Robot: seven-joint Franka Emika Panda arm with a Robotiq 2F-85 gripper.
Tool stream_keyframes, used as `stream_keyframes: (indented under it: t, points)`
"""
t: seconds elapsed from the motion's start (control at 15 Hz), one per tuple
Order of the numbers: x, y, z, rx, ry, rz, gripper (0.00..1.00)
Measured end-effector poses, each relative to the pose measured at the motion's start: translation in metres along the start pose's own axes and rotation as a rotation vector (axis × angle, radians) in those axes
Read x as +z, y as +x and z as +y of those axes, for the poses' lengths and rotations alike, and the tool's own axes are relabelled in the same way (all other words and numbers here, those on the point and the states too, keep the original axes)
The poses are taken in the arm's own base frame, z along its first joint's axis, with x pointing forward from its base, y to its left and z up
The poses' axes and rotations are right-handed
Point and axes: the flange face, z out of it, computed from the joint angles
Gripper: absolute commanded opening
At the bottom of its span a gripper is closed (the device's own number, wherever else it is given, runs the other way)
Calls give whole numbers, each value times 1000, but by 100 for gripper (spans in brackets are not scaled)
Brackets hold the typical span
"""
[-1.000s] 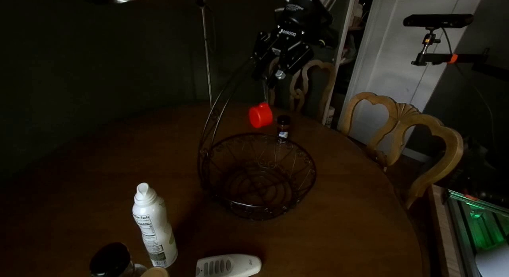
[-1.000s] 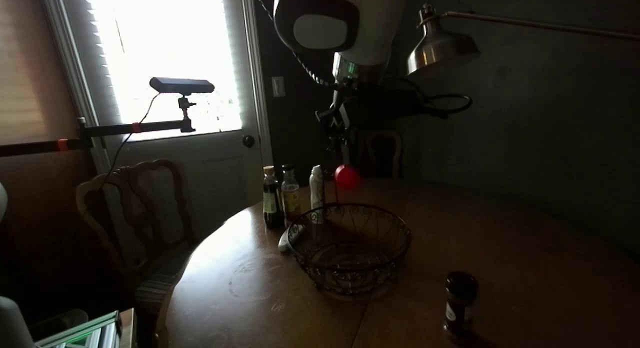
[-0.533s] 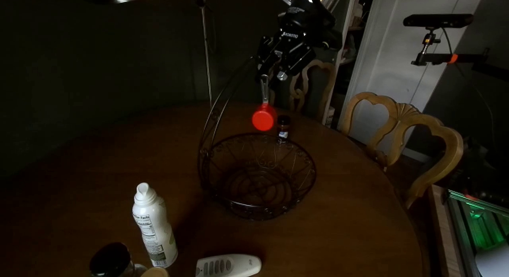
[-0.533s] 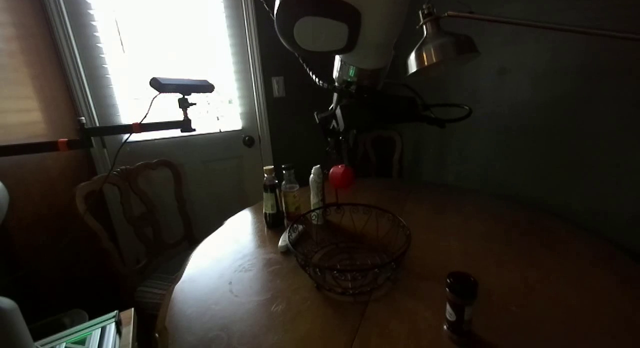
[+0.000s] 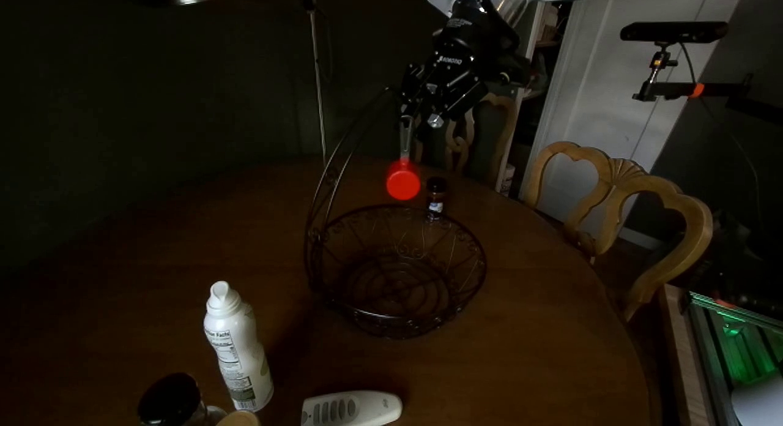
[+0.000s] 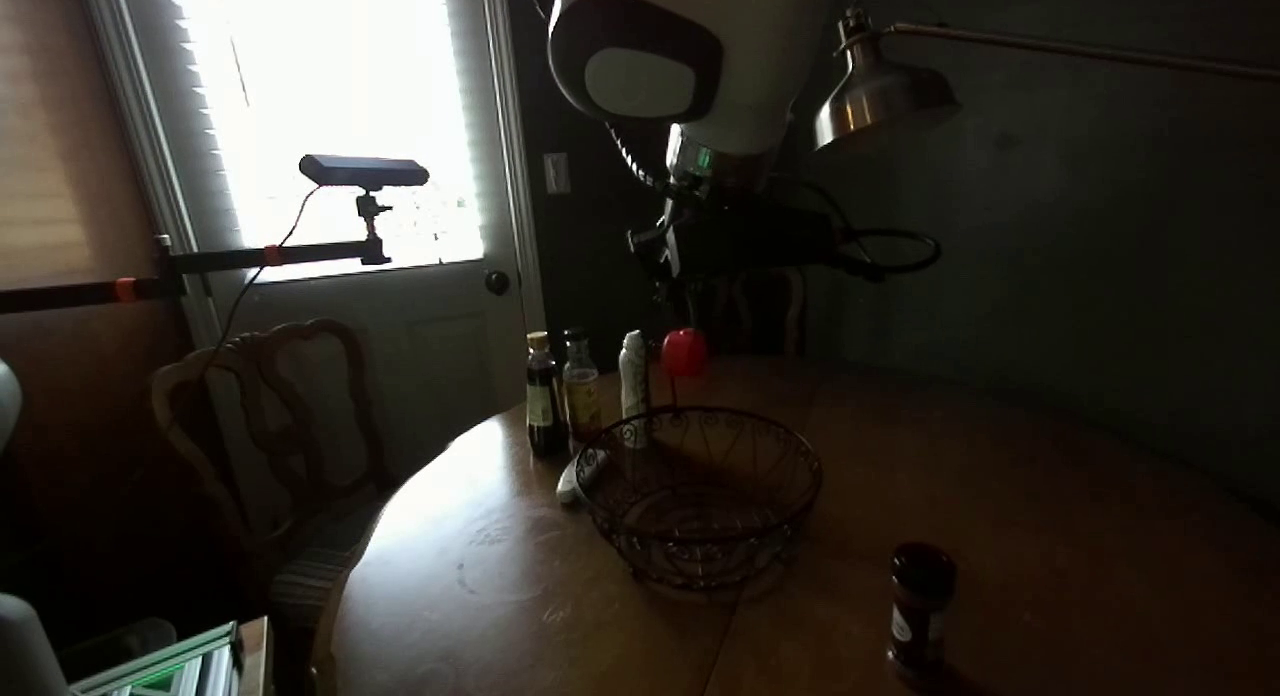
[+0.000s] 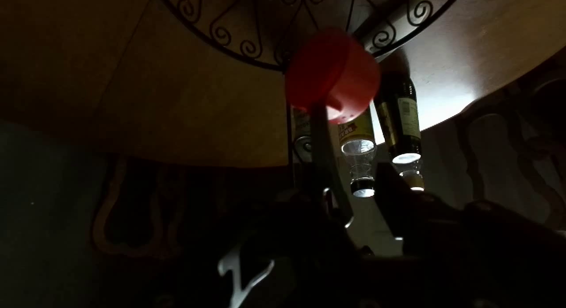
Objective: Unhook the measuring cup from where it is hanging
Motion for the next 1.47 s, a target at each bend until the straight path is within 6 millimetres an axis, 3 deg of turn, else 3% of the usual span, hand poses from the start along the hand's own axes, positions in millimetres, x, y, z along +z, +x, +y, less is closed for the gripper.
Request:
stream_keyframes:
  t: [0.27, 0.33, 0.47, 0.6, 0.67, 0.8, 0.87, 1.2, 1.47]
  points:
    - [-2, -6, 1, -5, -7, 18, 50]
    - [-2, -6, 1, -13, -8, 25, 56]
    - [-1, -8, 2, -34, -9, 39, 53]
    - [-1, -10, 3, -58, -14, 52, 62]
    - [0, -12, 4, -72, -16, 58, 74]
    - [1, -16, 6, -98, -18, 66, 72]
    - [2, -18, 7, -106, -20, 70, 76]
    - [9, -27, 11, -147, -10, 96, 48]
    - [13, -25, 5, -199, 57, 150, 49]
